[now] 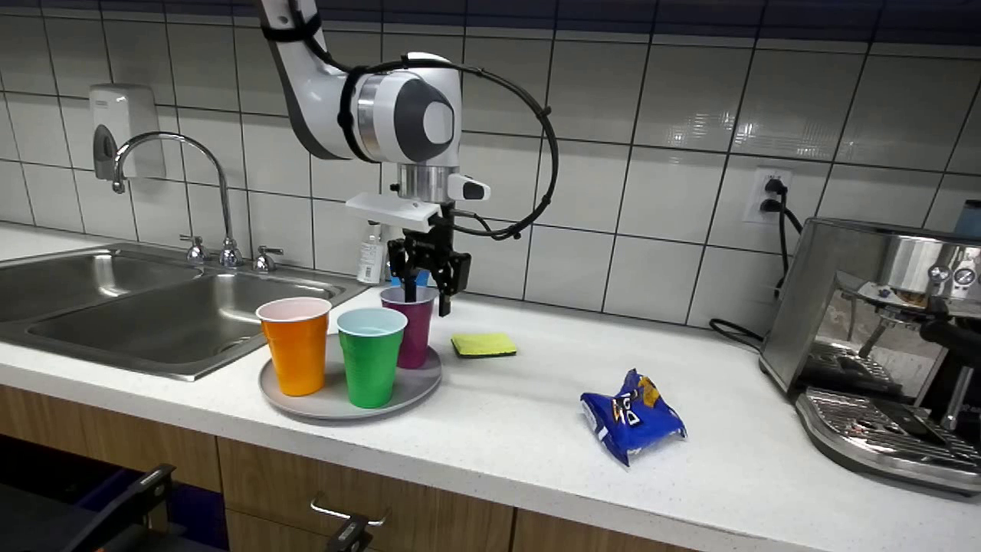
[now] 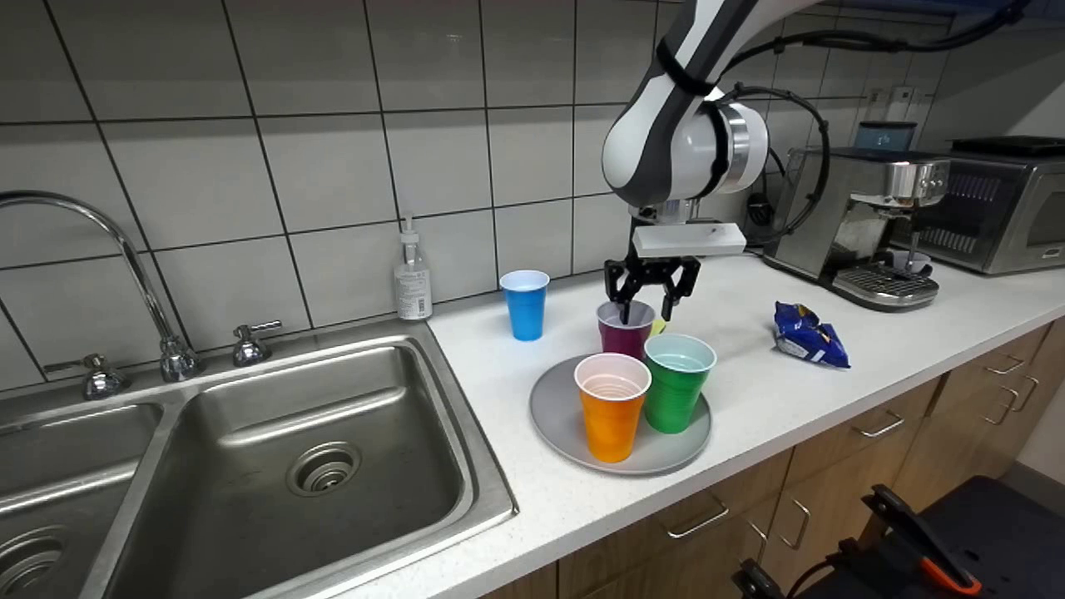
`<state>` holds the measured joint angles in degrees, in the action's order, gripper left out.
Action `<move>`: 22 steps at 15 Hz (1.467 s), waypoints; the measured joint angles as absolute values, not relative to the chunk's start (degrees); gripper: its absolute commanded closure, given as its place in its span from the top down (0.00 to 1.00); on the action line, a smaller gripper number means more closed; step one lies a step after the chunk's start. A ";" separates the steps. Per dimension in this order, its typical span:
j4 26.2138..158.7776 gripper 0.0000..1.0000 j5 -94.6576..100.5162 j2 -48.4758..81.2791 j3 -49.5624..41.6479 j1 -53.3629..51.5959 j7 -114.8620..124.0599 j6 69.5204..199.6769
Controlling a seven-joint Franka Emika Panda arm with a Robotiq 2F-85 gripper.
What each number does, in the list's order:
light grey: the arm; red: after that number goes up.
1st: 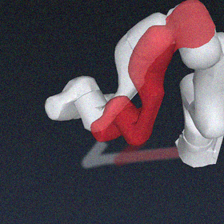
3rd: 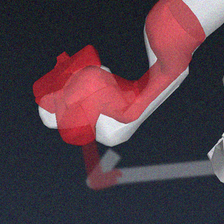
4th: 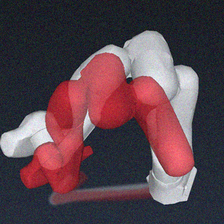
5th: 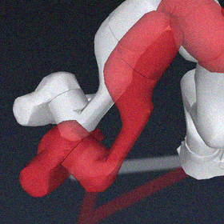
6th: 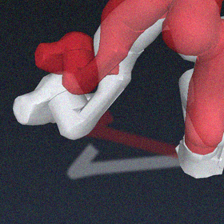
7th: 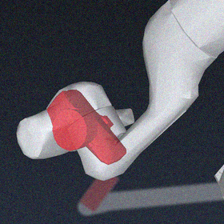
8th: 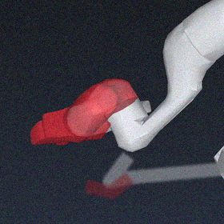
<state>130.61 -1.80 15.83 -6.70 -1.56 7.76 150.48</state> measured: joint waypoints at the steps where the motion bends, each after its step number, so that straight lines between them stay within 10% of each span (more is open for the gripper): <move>1: 130.61 1.00 -1.80 15.81 -6.69 -1.50 7.57 150.48; 22: 128.57 1.00 -1.92 13.79 -4.98 -0.88 5.72 149.88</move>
<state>128.57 -1.92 13.79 -4.98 -0.88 5.72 149.88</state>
